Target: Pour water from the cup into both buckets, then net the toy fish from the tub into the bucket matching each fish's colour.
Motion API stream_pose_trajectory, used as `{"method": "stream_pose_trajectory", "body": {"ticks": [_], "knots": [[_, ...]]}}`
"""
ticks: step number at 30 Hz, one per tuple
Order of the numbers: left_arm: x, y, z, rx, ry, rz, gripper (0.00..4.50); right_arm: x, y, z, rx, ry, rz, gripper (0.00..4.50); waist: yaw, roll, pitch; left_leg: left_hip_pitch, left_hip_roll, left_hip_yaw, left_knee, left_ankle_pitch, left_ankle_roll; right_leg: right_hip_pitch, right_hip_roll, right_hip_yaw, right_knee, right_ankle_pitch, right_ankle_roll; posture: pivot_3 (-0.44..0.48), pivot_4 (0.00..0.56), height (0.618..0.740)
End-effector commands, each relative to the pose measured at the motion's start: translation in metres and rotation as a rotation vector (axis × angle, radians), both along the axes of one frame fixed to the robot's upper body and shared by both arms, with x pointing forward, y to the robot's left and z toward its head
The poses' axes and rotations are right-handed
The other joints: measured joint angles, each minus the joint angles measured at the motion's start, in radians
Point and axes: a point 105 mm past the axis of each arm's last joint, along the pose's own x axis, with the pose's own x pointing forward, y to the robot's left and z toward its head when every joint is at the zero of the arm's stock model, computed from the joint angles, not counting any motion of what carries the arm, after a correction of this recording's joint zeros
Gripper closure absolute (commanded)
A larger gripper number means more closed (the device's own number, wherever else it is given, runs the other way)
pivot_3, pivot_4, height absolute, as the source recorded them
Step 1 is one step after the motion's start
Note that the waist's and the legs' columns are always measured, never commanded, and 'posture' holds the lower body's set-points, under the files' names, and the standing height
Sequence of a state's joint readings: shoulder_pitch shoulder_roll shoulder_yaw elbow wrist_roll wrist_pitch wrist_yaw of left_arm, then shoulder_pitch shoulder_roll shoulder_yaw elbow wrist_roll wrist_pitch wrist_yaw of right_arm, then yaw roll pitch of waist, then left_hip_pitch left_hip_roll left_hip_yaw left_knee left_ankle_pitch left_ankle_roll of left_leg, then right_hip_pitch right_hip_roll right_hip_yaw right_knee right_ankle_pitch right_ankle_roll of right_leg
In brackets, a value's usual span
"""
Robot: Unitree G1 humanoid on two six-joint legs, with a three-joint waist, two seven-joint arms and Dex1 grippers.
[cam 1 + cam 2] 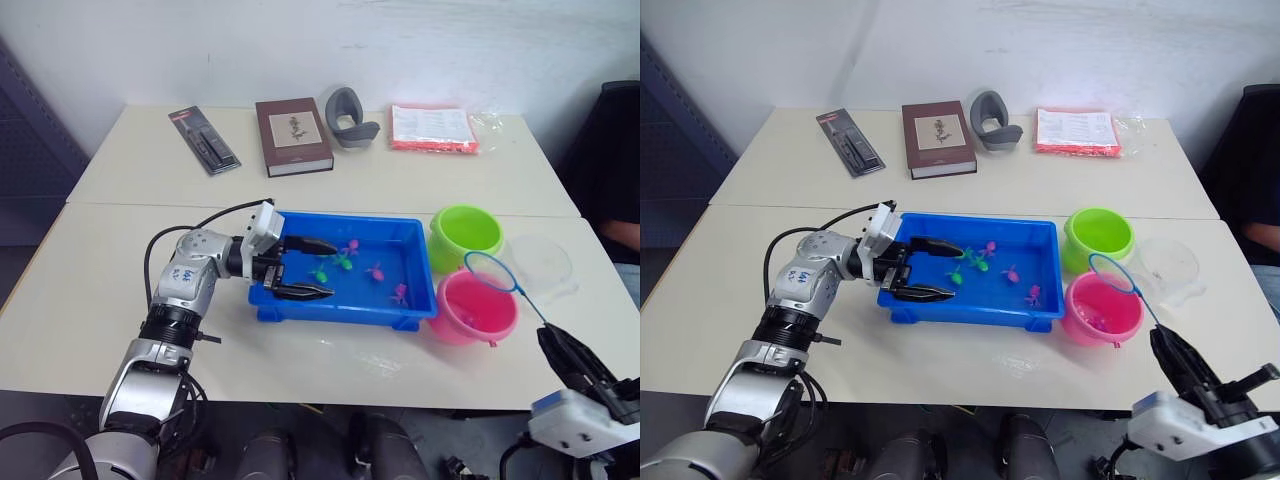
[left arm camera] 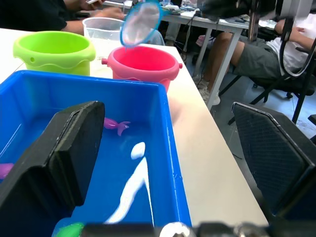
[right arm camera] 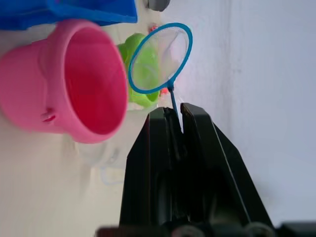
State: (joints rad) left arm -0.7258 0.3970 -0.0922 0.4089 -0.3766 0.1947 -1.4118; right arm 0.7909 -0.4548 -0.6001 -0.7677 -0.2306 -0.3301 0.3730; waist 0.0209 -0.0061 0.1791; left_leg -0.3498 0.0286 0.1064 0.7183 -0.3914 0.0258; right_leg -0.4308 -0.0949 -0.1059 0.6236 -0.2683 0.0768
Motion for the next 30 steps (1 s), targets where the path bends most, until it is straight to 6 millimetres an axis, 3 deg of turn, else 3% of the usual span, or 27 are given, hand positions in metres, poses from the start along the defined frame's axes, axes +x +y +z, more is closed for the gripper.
{"method": "stream_pose_trajectory", "body": {"ticks": [1,4,10,18,23,30], "knots": [[0.003,0.012,0.005,-0.019,-0.032,0.043,0.06,0.009,0.024,0.026,0.268,0.071,0.144,4.50,-0.003,0.000,0.000,0.000,0.000,0.000,0.000,0.000,0.000,0.000,0.000,0.000,0.000,0.000,0.000,0.000,0.150,0.740],[0.006,0.018,0.004,-0.015,-0.036,0.073,0.06,0.025,0.039,0.027,0.348,0.215,0.209,4.50,-0.007,0.000,0.000,0.001,0.000,-0.001,0.001,-0.001,0.002,0.001,-0.001,0.000,0.001,0.000,0.000,0.000,0.150,0.740],[0.009,0.021,0.005,-0.021,-0.050,0.121,0.06,0.064,0.062,0.013,0.277,0.441,0.232,4.50,0.001,-0.001,0.000,-0.001,0.000,-0.002,0.001,-0.001,0.003,0.000,-0.002,-0.002,0.001,0.000,0.000,0.000,0.150,0.740],[0.009,0.029,0.006,-0.011,-0.058,0.159,0.06,0.094,0.058,0.012,-0.008,0.420,0.132,4.50,0.004,-0.001,0.000,-0.005,-0.002,-0.004,0.002,-0.002,0.004,0.000,-0.003,-0.005,0.000,0.001,0.001,0.000,0.150,0.740],[0.009,0.029,0.007,-0.008,-0.057,0.163,0.06,0.109,0.055,0.019,-0.073,0.334,0.086,4.50,0.002,-0.001,0.000,-0.005,-0.002,-0.003,0.002,-0.002,0.004,0.000,-0.003,-0.006,-0.001,0.001,0.002,0.000,0.150,0.740],[0.008,0.031,0.007,-0.005,-0.057,0.163,0.06,0.114,0.059,0.009,-0.171,0.384,0.080,4.50,0.002,-0.001,0.000,-0.005,-0.001,-0.003,0.002,-0.002,0.004,0.000,-0.002,-0.008,-0.001,0.002,0.003,0.000,0.150,0.740]]}}
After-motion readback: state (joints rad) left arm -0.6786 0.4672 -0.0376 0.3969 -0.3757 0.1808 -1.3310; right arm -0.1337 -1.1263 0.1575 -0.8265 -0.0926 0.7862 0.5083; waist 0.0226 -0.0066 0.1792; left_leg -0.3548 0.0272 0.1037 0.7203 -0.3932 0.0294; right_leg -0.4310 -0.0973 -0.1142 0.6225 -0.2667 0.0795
